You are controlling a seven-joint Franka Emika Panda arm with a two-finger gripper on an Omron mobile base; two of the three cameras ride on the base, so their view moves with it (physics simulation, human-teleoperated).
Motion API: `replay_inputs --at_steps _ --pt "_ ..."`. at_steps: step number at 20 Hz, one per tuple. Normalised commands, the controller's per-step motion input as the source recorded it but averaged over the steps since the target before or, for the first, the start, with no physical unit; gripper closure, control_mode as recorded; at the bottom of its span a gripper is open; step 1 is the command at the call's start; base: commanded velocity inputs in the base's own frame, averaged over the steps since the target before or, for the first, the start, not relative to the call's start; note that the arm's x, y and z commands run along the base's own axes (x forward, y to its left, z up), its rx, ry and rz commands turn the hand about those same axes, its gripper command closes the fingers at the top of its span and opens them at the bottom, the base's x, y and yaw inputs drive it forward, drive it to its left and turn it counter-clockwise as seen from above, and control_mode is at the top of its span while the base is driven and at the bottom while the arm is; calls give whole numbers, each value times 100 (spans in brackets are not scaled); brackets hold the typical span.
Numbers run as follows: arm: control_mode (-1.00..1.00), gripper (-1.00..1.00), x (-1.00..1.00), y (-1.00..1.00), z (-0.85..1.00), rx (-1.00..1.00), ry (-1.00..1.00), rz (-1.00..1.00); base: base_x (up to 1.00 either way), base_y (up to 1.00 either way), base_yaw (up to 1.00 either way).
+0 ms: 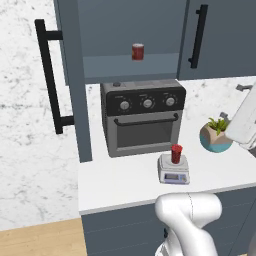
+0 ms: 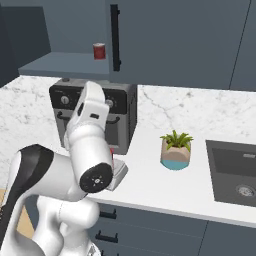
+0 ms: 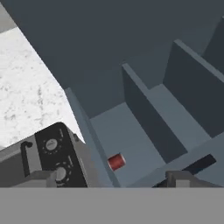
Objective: Pick the yogurt and place it on the digital scale for weighing, and close the cabinet.
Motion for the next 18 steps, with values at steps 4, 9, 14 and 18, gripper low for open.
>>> replay_inputs --at_steps 4,9,14,18 --pt "-100 -100 -48 100 -41 0 -13 0 0 0 0" --pt "-100 -100 -15 100 -53 1 -24 -5 0 0 0" --pt "-100 -100 -6 100 -92 17 -25 -13 0 0 0" --pt "-100 -100 22 100 -100 42 -14 -9 0 0 0"
